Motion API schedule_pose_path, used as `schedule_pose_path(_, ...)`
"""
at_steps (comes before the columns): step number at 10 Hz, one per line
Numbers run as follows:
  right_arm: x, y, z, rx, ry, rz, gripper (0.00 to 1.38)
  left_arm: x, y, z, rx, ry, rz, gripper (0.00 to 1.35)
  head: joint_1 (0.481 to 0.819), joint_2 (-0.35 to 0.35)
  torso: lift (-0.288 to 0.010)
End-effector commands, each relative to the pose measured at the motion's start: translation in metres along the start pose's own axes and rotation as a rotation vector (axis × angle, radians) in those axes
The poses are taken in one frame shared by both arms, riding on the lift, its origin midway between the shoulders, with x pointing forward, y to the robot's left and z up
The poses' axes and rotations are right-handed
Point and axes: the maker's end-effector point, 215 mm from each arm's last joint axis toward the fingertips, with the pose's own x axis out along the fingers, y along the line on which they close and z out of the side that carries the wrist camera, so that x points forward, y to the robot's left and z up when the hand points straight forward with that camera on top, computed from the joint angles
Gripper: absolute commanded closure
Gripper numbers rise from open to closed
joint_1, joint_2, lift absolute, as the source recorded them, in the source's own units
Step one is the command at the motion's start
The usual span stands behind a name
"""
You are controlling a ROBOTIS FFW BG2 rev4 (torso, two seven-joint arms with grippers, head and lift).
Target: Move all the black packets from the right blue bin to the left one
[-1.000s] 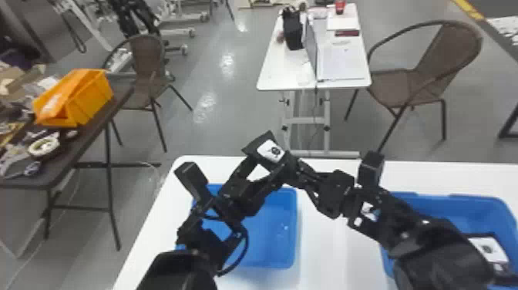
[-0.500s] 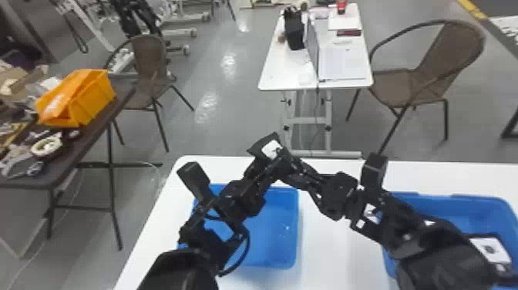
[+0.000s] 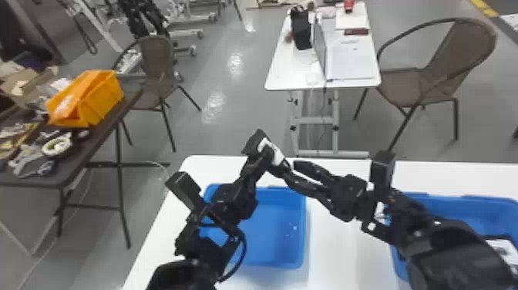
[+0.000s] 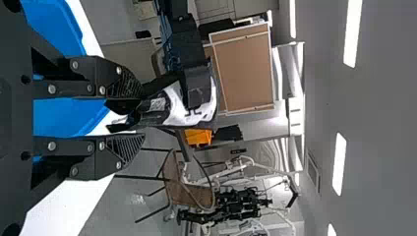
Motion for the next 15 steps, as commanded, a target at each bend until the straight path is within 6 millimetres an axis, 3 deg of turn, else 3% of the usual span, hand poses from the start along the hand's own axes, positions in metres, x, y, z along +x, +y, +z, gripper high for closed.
schedule_pose_path(1, -0.013, -0.012, 0.017, -0.004, -0.027, -0.037, 0.00, -0.007, 0.010, 0.005, 0.017, -0.019, 0.024, 1.22, 0.695, 0.247, 0.000)
schedule_pose_path(2, -0.033, -0.029, 0.027, -0.032, -0.019, -0.095, 0.00, -0.015, 0.025, 0.003, 0.071, -0.007, 0.060, 1.22, 0.695, 0.250, 0.000)
schedule_pose_path(4, -0.094, -0.072, 0.018, -0.017, 0.093, -0.243, 0.04, -0.041, 0.068, -0.017, 0.252, 0.071, 0.150, 1.22, 0.695, 0.231, 0.000)
schedule_pose_path(6, -0.146, -0.096, 0.001, 0.038, 0.107, -0.343, 0.09, -0.060, 0.093, -0.041, 0.409, 0.154, 0.185, 1.21, 0.695, 0.189, 0.000)
schedule_pose_path(7, -0.162, -0.100, -0.010, 0.058, 0.120, -0.372, 0.10, -0.066, 0.096, -0.045, 0.446, 0.161, 0.186, 0.96, 0.695, 0.168, 0.000)
schedule_pose_path(8, -0.175, -0.103, -0.019, 0.067, 0.132, -0.394, 0.10, -0.066, 0.092, -0.040, 0.459, 0.129, 0.176, 0.40, 0.695, 0.158, 0.000)
schedule_pose_path(9, -0.191, -0.108, -0.033, 0.079, 0.152, -0.431, 0.10, -0.065, 0.089, -0.038, 0.453, 0.117, 0.166, 0.02, 0.695, 0.142, 0.000)
schedule_pose_path(11, -0.237, -0.124, -0.062, 0.086, 0.193, -0.576, 0.10, -0.065, 0.081, -0.031, 0.434, 0.087, 0.146, 0.11, 0.695, 0.102, 0.000)
schedule_pose_path(13, -0.293, -0.134, -0.103, 0.145, 0.240, -0.711, 0.10, -0.066, 0.073, -0.017, 0.414, 0.035, 0.137, 0.11, 0.695, 0.051, 0.000)
schedule_pose_path(15, -0.323, -0.139, -0.141, 0.232, 0.269, -0.775, 0.10, -0.069, 0.073, -0.007, 0.415, 0.012, 0.141, 0.11, 0.695, 0.009, 0.000)
